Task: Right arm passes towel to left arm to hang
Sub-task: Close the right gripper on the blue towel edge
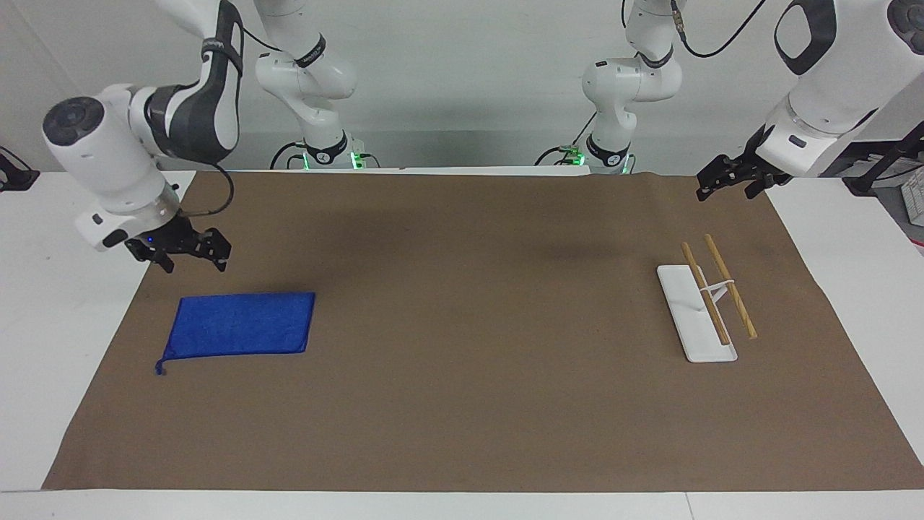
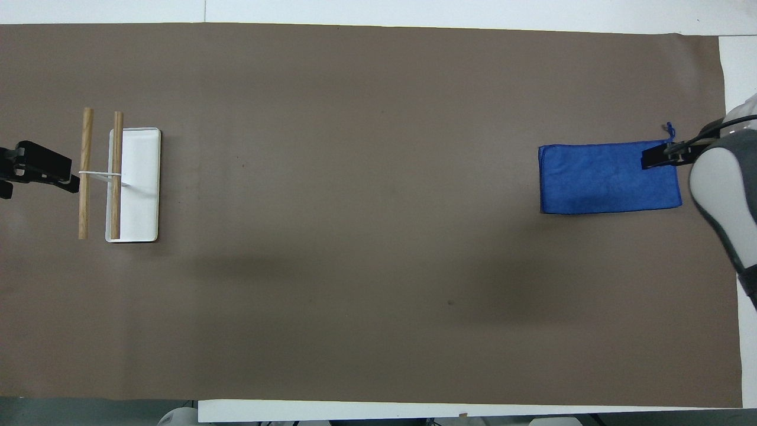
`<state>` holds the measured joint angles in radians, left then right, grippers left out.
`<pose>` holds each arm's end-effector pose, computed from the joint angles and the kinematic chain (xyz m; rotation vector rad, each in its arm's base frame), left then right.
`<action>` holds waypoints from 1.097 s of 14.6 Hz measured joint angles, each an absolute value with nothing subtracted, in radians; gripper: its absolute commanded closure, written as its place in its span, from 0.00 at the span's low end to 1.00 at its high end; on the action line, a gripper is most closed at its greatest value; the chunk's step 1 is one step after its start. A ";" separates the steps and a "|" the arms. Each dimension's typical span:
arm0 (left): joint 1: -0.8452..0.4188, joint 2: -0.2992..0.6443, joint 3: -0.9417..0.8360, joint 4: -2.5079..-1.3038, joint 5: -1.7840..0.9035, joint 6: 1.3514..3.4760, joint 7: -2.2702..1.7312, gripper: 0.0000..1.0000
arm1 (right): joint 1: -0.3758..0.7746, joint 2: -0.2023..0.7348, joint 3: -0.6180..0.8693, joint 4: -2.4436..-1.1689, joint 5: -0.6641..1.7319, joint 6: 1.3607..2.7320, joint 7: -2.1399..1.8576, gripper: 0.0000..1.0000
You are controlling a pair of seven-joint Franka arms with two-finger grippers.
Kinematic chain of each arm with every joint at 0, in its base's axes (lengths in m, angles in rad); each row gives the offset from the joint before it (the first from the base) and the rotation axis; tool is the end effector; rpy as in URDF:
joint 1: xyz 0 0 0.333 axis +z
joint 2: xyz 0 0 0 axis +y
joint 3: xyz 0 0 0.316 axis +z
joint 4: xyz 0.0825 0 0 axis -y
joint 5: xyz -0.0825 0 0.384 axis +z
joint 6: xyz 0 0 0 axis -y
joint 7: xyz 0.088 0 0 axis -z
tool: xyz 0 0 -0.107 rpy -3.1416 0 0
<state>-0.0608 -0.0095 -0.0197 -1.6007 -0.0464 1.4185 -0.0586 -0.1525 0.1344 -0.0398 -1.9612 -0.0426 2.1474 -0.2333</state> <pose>0.5312 -0.0484 0.6040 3.0954 -0.0386 -0.2723 0.5801 -0.1141 0.4119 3.0877 0.0985 0.0647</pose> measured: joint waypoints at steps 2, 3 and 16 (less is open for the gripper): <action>-0.061 -0.010 -0.020 -1.601 -0.046 1.418 -0.059 0.00 | -0.168 0.175 -0.040 -2.064 -0.043 2.341 -0.286 0.00; -0.061 -0.010 -0.020 -1.601 -0.046 1.418 -0.059 0.00 | -0.175 0.197 -0.040 -2.089 -0.043 2.387 -0.302 0.00; -0.061 -0.010 -0.020 -1.601 -0.046 1.418 -0.059 0.00 | -0.193 0.276 -0.037 -2.109 -0.042 2.472 -0.360 0.04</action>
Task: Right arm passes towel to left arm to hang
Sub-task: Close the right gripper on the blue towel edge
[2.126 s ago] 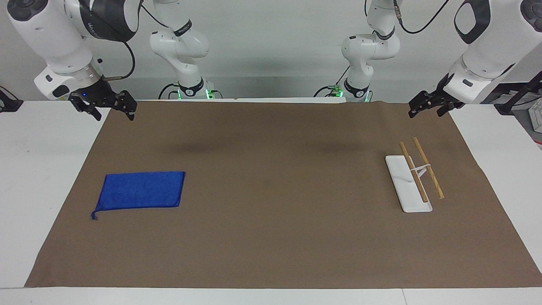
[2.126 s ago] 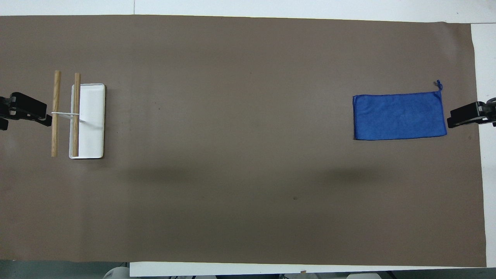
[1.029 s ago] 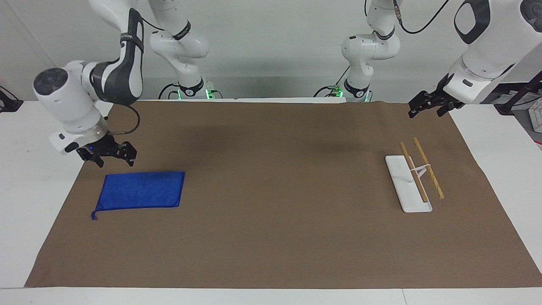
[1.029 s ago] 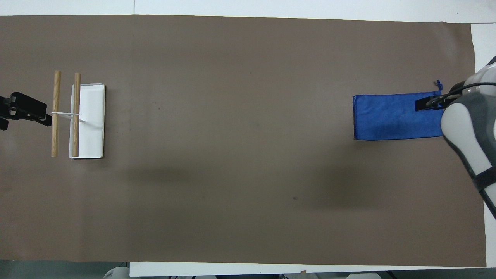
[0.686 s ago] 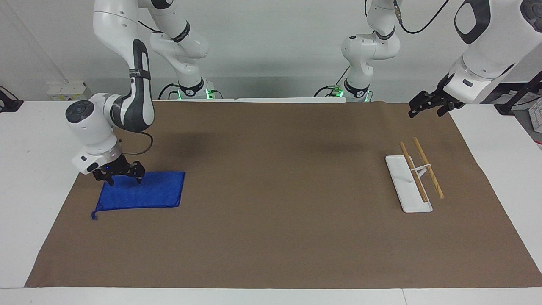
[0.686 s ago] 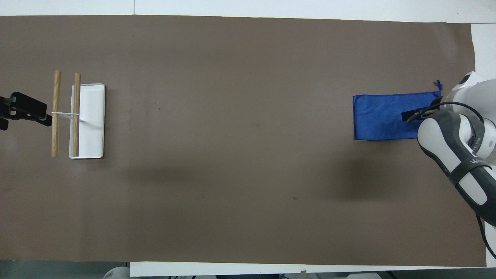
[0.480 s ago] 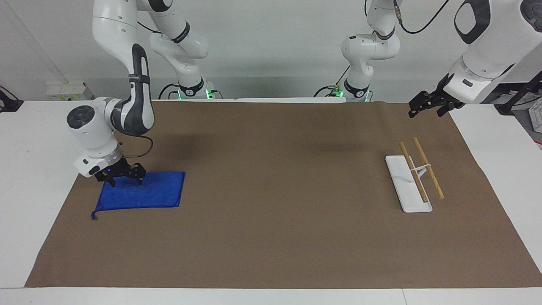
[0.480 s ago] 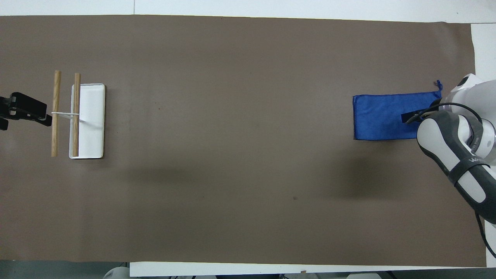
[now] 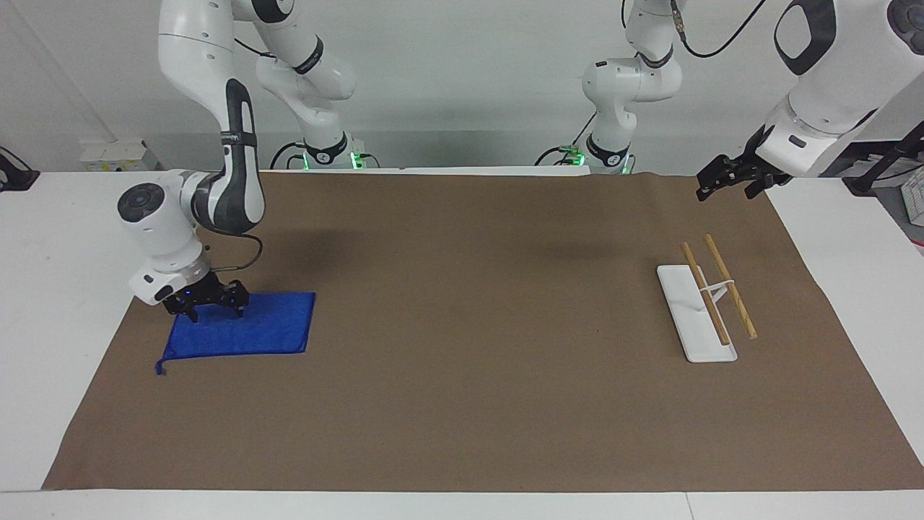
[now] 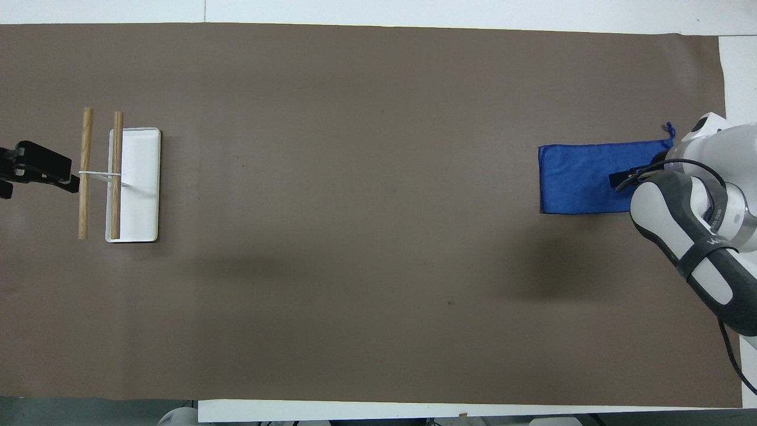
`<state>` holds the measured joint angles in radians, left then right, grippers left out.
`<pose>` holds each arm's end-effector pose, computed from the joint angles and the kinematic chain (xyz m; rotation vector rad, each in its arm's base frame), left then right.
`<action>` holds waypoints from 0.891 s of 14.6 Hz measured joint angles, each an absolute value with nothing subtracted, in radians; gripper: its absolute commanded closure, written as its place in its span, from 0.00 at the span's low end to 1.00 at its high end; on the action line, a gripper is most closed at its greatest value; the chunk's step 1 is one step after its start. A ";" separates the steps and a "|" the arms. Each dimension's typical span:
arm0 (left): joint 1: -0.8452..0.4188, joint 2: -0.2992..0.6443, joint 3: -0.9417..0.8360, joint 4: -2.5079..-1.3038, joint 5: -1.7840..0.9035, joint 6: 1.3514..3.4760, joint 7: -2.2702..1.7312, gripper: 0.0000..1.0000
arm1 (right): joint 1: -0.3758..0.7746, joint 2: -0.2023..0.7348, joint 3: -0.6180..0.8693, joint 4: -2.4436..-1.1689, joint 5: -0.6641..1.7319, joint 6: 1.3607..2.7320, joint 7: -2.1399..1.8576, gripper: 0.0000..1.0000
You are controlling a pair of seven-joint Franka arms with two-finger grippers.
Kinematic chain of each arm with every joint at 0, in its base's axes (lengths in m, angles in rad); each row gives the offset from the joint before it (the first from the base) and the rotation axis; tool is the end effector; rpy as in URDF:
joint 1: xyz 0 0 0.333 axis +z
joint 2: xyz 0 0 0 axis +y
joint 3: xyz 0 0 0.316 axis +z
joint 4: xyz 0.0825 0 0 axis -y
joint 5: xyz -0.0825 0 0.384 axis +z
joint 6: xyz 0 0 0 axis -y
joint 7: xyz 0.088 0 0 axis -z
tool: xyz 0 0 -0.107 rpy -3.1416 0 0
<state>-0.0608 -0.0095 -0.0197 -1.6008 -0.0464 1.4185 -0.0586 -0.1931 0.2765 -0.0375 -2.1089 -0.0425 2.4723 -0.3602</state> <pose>0.5312 -0.0484 0.6040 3.0954 -0.0386 -0.2725 0.5707 -0.1334 0.2929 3.0677 0.2516 0.1111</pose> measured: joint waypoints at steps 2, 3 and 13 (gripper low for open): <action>-0.061 -0.010 -0.020 -1.601 -0.046 1.418 -0.059 0.00 | -0.194 0.286 -0.033 -2.108 -0.042 2.479 -0.362 0.07; -0.061 -0.010 -0.020 -1.601 -0.046 1.418 -0.059 0.00 | -0.194 0.287 -0.031 -2.108 -0.042 2.480 -0.362 0.08; -0.061 -0.010 -0.020 -1.601 -0.046 1.418 -0.059 0.00 | -0.203 0.294 -0.026 -2.108 -0.038 2.480 -0.369 0.51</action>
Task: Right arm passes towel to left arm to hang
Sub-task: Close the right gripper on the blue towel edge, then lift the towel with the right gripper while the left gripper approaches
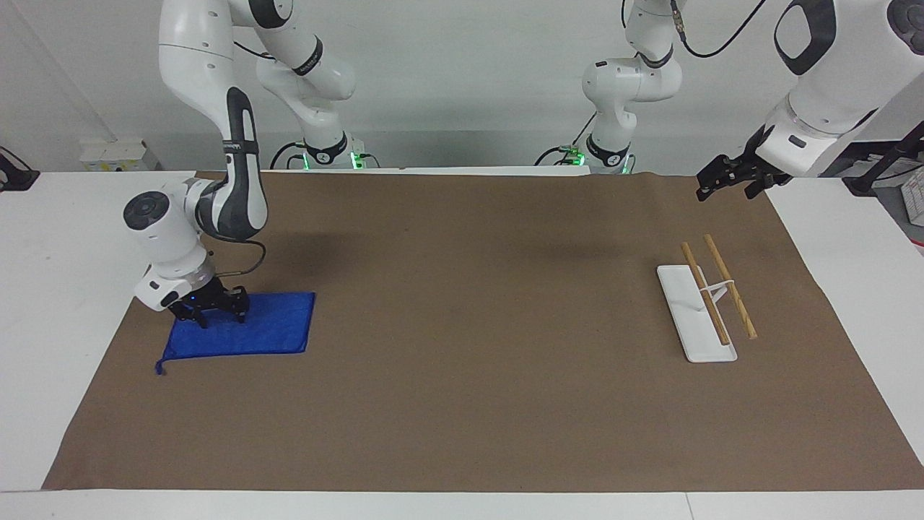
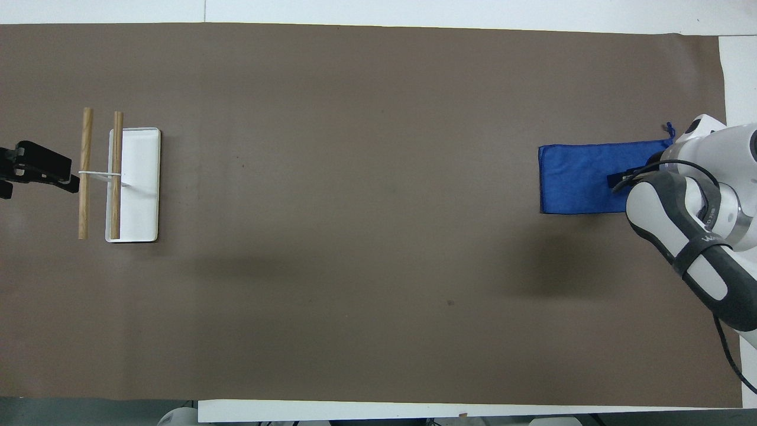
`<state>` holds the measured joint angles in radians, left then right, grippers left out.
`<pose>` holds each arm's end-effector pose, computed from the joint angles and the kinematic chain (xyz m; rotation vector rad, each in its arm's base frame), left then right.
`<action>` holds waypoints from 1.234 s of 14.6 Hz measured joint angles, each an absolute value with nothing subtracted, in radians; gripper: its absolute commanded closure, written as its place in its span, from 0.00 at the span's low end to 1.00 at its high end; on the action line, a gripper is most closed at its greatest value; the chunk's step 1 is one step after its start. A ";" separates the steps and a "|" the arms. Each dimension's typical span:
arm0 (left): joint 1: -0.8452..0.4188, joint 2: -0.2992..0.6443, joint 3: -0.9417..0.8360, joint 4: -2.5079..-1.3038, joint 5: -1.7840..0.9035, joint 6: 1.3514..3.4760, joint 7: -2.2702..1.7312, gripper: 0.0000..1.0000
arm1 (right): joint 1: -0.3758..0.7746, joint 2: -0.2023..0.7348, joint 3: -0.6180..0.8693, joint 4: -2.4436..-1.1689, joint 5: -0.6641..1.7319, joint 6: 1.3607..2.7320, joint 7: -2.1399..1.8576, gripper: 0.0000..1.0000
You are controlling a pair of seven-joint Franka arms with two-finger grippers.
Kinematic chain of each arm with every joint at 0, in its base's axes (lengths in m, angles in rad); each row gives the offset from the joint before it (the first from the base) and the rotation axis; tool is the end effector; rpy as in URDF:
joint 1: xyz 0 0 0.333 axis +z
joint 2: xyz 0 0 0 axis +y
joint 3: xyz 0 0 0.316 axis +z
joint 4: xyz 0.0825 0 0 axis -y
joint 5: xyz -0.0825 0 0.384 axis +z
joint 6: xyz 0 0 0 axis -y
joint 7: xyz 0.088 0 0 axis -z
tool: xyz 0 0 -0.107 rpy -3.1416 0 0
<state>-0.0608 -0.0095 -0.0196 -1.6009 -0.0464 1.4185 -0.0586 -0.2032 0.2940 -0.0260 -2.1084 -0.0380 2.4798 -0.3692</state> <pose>0.5312 -0.0484 0.6039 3.0954 -0.0385 -0.2726 0.5710 -0.1328 0.2835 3.0754 0.2628 0.0996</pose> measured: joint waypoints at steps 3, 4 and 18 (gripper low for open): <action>-0.061 -0.010 -0.020 -1.601 -0.046 1.418 -0.059 0.00 | -0.203 0.293 -0.023 -2.105 -0.034 2.479 -0.369 1.00; -0.061 -0.010 -0.020 -1.601 -0.046 1.418 -0.059 0.00 | -0.205 0.291 -0.023 -2.102 -0.022 2.477 -0.369 1.00; -0.066 -0.018 -0.021 -1.673 -0.199 1.593 -0.824 0.00 | -0.205 0.189 0.180 -1.956 0.100 2.018 0.042 1.00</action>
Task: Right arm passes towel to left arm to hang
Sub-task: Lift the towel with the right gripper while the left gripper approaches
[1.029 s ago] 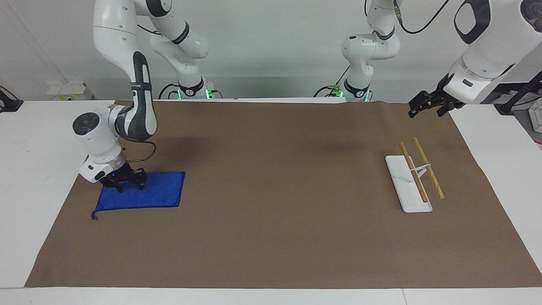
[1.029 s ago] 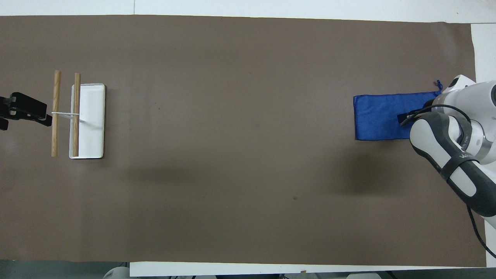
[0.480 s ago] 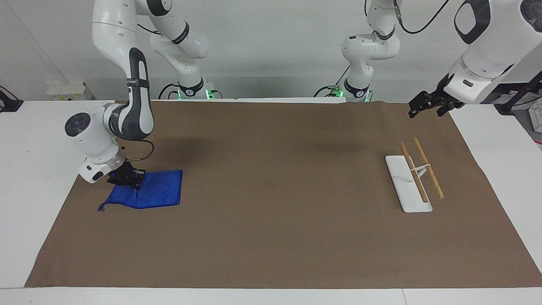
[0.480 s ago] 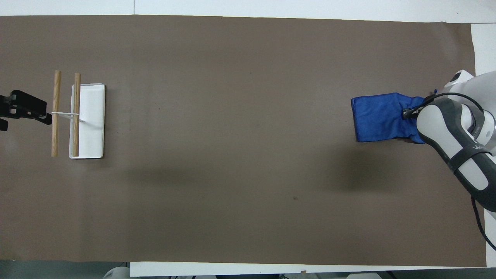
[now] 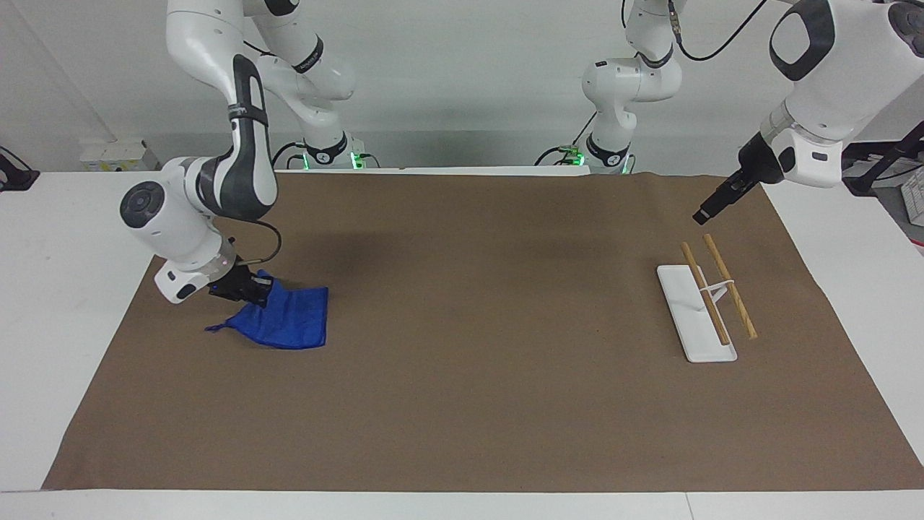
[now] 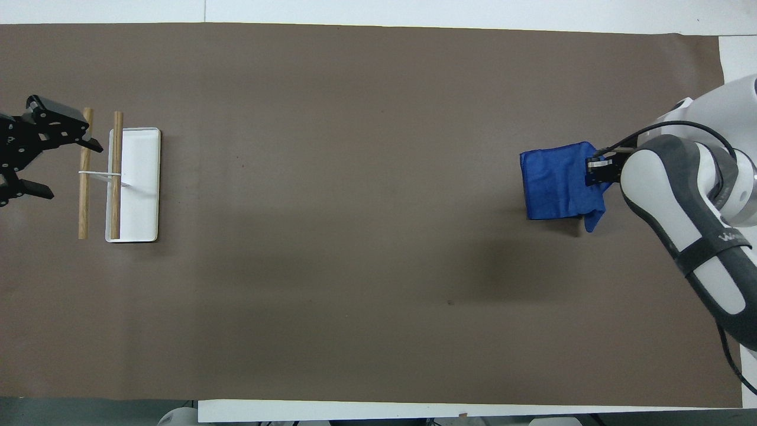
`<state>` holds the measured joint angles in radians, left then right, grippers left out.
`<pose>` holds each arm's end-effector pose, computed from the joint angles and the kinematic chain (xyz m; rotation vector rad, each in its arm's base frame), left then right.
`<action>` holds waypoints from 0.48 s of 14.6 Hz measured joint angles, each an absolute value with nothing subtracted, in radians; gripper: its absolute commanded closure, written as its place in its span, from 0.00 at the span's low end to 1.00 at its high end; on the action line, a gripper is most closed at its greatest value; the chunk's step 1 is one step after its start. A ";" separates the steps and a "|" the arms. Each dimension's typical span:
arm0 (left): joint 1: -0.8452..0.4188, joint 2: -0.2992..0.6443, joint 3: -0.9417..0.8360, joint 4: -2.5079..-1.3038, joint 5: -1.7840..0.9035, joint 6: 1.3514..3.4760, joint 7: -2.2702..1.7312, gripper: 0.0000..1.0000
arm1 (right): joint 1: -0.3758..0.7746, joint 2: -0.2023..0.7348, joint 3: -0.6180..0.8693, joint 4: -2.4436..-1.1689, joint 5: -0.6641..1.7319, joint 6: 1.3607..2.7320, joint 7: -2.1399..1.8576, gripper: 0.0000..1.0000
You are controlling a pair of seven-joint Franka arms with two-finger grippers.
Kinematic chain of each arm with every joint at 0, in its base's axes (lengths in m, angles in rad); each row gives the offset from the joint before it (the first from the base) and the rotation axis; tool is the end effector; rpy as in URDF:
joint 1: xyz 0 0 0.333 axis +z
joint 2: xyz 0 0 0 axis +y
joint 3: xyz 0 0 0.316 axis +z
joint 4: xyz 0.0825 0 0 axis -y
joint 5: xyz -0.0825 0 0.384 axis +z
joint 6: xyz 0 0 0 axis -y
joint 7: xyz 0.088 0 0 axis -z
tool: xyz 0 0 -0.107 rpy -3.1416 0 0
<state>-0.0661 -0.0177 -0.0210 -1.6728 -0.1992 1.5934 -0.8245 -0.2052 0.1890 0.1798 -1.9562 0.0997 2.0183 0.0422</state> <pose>0.5440 -0.0685 0.5901 2.7766 1.0899 -0.2135 0.5813 -0.0121 0.3734 -3.0107 0.1770 0.1897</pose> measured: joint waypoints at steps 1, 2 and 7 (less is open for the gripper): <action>-0.073 -0.027 -0.022 -1.707 -0.224 1.639 -0.915 0.00 | -0.204 0.170 0.236 -1.942 0.100 1.980 0.171 1.00; -0.084 -0.041 -0.024 -1.746 -0.252 1.688 -1.008 0.00 | -0.202 0.156 0.299 -1.924 0.101 1.950 0.304 1.00; -0.183 -0.134 -0.028 -1.976 -0.346 1.982 -1.566 0.01 | -0.182 0.151 0.564 -1.823 0.214 1.960 0.919 1.00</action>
<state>-0.1825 -0.1339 -0.0276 -1.9758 -0.3463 1.9822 -1.5659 -0.1818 0.1513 0.5637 -1.8226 0.2141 1.9597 0.9186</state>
